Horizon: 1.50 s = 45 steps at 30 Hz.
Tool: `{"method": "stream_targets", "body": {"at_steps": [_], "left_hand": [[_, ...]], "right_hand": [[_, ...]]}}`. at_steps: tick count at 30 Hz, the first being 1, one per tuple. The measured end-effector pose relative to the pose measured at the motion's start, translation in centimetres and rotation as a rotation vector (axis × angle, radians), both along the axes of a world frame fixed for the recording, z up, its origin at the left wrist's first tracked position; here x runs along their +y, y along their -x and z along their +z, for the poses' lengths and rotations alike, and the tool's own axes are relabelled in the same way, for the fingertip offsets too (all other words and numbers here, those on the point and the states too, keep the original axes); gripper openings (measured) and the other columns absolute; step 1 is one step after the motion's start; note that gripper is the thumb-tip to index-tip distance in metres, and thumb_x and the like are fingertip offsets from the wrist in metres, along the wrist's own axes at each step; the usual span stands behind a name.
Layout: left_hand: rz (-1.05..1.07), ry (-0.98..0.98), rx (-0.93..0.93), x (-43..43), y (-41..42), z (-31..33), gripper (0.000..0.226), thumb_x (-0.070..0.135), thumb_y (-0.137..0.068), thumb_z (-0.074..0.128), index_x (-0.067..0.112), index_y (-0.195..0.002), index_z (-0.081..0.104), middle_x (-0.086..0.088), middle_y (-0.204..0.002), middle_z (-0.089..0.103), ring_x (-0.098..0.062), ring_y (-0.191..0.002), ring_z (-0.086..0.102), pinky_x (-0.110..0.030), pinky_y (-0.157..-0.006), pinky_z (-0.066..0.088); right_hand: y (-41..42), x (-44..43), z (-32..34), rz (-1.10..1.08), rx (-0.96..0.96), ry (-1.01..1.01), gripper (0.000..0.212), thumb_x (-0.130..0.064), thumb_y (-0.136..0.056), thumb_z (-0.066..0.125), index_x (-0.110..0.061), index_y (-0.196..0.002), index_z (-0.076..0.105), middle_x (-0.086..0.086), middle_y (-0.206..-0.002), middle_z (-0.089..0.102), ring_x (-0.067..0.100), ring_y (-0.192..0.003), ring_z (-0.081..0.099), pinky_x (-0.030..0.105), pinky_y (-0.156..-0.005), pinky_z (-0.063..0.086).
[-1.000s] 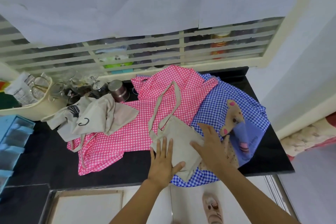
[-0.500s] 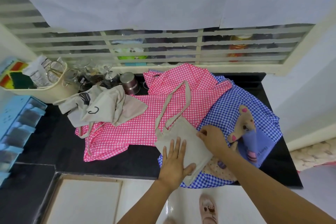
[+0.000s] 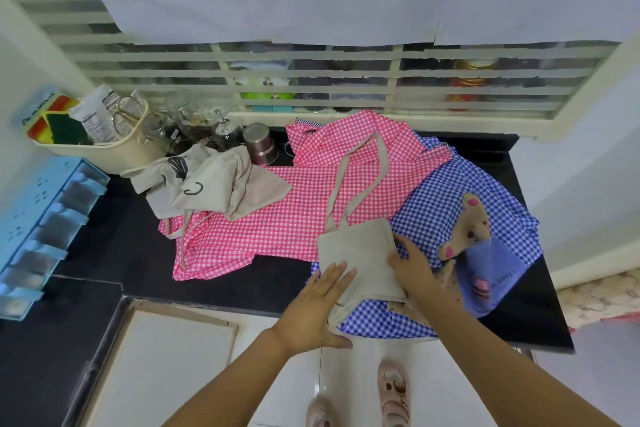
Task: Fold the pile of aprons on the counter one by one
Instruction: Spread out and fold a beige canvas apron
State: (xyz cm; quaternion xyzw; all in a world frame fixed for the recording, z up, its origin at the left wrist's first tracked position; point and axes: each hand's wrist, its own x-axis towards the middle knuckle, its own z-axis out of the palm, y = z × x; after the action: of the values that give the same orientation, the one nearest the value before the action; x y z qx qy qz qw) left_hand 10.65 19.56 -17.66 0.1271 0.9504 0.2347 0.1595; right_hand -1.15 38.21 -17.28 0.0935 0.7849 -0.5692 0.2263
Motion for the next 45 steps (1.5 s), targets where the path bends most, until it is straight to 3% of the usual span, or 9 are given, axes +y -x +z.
{"method": "stream_targets", "body": {"at_steps": [7, 10, 12, 18, 24, 27, 31, 36, 45], "left_hand": [[-0.023, 0.026, -0.06, -0.1, -1.4, -0.3, 0.073, 0.013, -0.097, 0.046, 0.028, -0.147, -0.004, 0.012, -0.154, -0.01, -0.012, -0.147, -0.008, -0.019, -0.115, -0.011], [-0.026, 0.023, -0.11, -0.1, -1.1, 0.1, 0.07, 0.011, -0.098, 0.045, 0.027, -0.152, 0.003, 0.009, -0.159, -0.005, -0.013, -0.148, -0.006, -0.019, -0.115, -0.007], [-0.032, 0.008, -0.145, -0.3, -0.8, 0.3, 0.07, 0.012, -0.098, 0.048, 0.028, -0.152, 0.006, 0.009, -0.16, -0.003, -0.013, -0.148, -0.004, -0.021, -0.117, 0.0], [0.039, -0.158, -0.333, -0.9, 0.6, 2.2, 0.06, 0.034, -0.098, 0.051, 0.031, -0.151, 0.024, 0.011, -0.16, 0.009, -0.009, -0.147, 0.006, -0.025, -0.118, 0.011], [0.277, -0.46, -0.51, -1.6, 2.1, 2.9, 0.042, 0.044, -0.096, 0.048, 0.023, -0.131, 0.056, 0.007, -0.13, 0.058, -0.013, -0.118, 0.054, -0.028, -0.107, 0.038], [0.475, -0.602, -0.496, -1.9, 3.3, 3.4, 0.037, 0.043, -0.098, 0.044, 0.018, -0.12, 0.062, 0.004, -0.113, 0.065, -0.012, -0.102, 0.061, -0.027, -0.1, 0.045], [0.665, -0.512, -0.451, -1.5, 5.1, 3.0, 0.047, 0.044, -0.098, 0.045, 0.009, -0.124, 0.061, -0.008, -0.122, 0.063, -0.021, -0.107, 0.06, -0.029, -0.094, 0.046], [0.79, -0.309, -0.319, -0.1, 6.7, 1.7, 0.05, 0.036, -0.1, 0.045, -0.01, -0.112, 0.06, -0.026, -0.111, 0.064, -0.037, -0.104, 0.059, -0.023, -0.069, 0.035], [0.934, -0.199, -0.249, 2.2, 6.9, 0.7, 0.048, 0.043, -0.092, 0.057, 0.005, -0.12, 0.05, -0.012, -0.119, 0.059, -0.027, -0.105, 0.058, -0.031, -0.084, 0.043]], "right_hand": [[-2.9, 2.1, -0.5, 0.197, 0.037, -0.15, 0.065, -0.005, -0.087, 0.055, -0.016, -0.146, 0.031, 0.009, -0.137, 0.05, 0.027, -0.121, 0.049, 0.039, -0.101, 0.041], [-3.8, 3.0, 1.4, 0.226, 0.602, -0.703, 0.031, -0.027, -0.084, 0.046, -0.013, -0.109, 0.058, 0.006, -0.099, 0.059, 0.028, -0.094, 0.054, 0.037, -0.085, 0.042], [-4.1, 3.4, 2.8, 0.336, 0.856, -0.697, 0.024, -0.037, -0.082, 0.047, -0.019, -0.092, 0.06, -0.003, -0.088, 0.056, 0.019, -0.084, 0.052, 0.035, -0.078, 0.044], [-5.3, 4.3, 3.3, 1.07, 0.321, -0.445, 0.076, -0.049, -0.081, 0.067, -0.034, -0.144, 0.027, -0.02, -0.139, 0.032, 0.002, -0.125, 0.034, 0.02, -0.106, 0.031], [-3.6, 4.5, 3.5, 0.879, 0.305, -0.4, 0.034, -0.022, -0.087, 0.061, -0.041, -0.112, 0.048, -0.023, -0.094, 0.056, -0.004, -0.083, 0.051, 0.007, -0.077, 0.037], [-2.4, 4.2, 4.0, 0.739, 0.141, -0.274, 0.032, -0.024, -0.088, 0.061, -0.037, -0.115, 0.052, -0.022, -0.104, 0.06, 0.002, -0.098, 0.056, 0.018, -0.086, 0.04], [-0.8, 3.1, 3.3, 0.617, 0.184, -0.333, 0.03, -0.029, -0.097, 0.052, -0.013, -0.121, 0.058, -0.006, -0.111, 0.06, 0.009, -0.099, 0.054, 0.017, -0.08, 0.035], [-0.5, 1.9, 1.8, 0.352, 0.14, -0.376, 0.038, -0.026, -0.099, 0.049, -0.021, -0.062, 0.04, -0.006, -0.062, 0.043, 0.007, -0.06, 0.041, 0.016, -0.052, 0.034], [0.8, 0.6, 0.6, 0.188, 0.095, -0.475, 0.036, -0.036, -0.088, 0.065, -0.01, -0.09, 0.039, -0.003, -0.071, 0.045, 0.014, -0.066, 0.045, 0.028, -0.054, 0.03]]}}
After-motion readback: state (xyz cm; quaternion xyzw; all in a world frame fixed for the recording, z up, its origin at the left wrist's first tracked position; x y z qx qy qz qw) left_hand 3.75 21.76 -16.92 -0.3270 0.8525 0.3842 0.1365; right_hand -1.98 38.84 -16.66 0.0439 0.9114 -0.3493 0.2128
